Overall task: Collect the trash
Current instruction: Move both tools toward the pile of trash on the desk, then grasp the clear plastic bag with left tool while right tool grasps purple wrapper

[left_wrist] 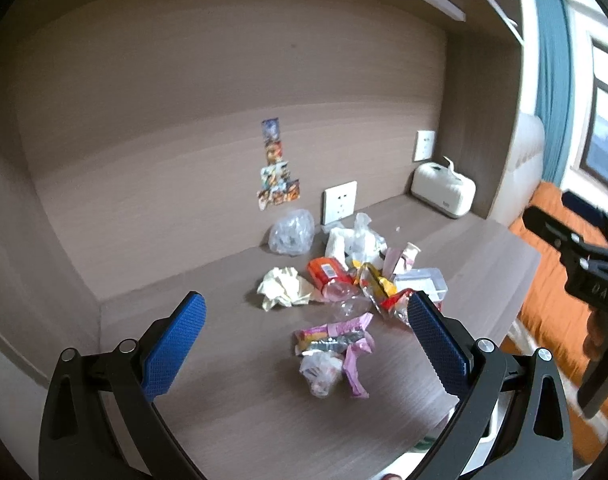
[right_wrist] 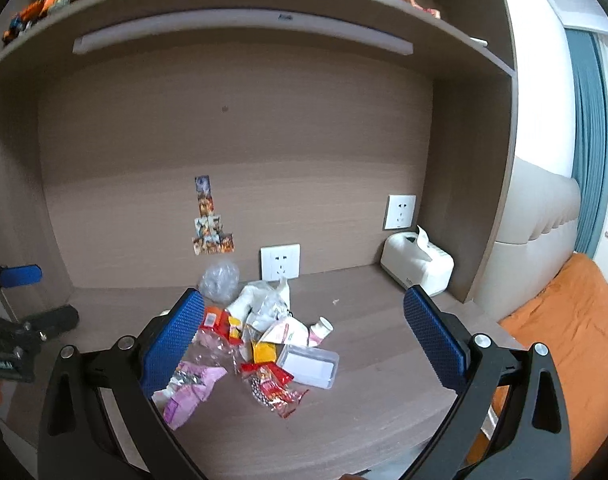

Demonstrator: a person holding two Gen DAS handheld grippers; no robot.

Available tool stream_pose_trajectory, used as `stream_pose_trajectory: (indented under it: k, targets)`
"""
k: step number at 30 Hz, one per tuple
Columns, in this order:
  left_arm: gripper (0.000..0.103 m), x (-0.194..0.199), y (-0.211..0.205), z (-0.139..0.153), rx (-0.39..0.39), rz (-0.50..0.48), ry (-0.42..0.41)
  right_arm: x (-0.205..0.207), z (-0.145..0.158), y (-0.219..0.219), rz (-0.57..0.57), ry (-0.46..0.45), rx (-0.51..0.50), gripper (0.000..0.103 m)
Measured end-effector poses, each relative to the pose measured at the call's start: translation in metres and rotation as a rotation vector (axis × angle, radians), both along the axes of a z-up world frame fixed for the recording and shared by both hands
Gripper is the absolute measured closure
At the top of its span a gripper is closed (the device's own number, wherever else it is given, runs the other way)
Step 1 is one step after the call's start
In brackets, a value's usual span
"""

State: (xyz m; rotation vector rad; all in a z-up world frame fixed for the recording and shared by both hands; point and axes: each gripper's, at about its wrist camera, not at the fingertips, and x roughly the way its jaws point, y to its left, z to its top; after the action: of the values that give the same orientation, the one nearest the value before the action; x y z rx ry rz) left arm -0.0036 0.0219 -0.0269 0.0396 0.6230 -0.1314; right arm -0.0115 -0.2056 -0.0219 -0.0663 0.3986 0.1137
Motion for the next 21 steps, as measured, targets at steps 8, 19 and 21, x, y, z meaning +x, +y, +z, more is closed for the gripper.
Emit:
stream_pose_trajectory:
  k: [8,19,21]
  targets:
    - [0.004,0.001,0.014,-0.028,0.002,0.007,0.041,0.008,-0.026,0.023,0.105,0.089,-0.022,0.003]
    - [0.004,0.026,0.009,-0.093,0.088,-0.077,0.133,0.032,-0.084,0.065,0.219,0.261,-0.036,0.003]
    - [0.004,0.031,0.010,-0.105,0.081,-0.106,0.145,0.041,-0.096,0.071,0.232,0.305,-0.011,0.003]
